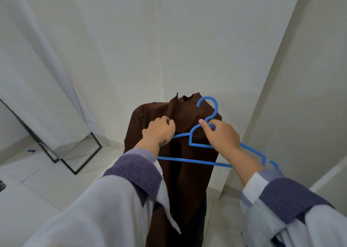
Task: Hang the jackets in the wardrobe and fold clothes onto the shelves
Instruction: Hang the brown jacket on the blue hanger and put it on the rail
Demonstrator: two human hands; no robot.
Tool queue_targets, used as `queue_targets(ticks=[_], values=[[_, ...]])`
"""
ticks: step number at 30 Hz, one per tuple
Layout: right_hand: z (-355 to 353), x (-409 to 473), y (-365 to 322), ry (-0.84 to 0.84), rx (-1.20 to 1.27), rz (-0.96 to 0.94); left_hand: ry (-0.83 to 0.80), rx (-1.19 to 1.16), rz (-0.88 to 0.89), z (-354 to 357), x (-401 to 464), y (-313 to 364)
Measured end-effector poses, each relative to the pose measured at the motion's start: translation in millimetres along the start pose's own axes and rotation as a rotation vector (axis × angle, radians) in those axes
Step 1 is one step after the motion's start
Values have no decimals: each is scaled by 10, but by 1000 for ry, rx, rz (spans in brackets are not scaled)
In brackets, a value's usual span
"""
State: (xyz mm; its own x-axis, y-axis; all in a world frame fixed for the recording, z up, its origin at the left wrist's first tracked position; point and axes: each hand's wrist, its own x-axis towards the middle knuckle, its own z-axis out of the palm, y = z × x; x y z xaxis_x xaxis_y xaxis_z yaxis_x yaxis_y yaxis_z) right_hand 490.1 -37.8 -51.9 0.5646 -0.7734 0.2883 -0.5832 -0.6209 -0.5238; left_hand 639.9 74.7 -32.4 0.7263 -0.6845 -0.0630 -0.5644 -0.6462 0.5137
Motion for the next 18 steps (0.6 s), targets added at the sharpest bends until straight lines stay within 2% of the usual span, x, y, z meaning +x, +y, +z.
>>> queue_targets(ticks=[3, 5, 11, 18], values=[[67, 147, -1, 15, 24, -19, 199, -35, 23, -75, 298, 98], [121, 267, 3, 27, 43, -23, 255, -56, 30, -120, 510, 146], [315, 548, 103, 46, 34, -34, 178, -102, 3, 84, 1046, 198], [443, 656, 171, 56, 12, -54, 121, 46, -99, 3, 1317, 301]])
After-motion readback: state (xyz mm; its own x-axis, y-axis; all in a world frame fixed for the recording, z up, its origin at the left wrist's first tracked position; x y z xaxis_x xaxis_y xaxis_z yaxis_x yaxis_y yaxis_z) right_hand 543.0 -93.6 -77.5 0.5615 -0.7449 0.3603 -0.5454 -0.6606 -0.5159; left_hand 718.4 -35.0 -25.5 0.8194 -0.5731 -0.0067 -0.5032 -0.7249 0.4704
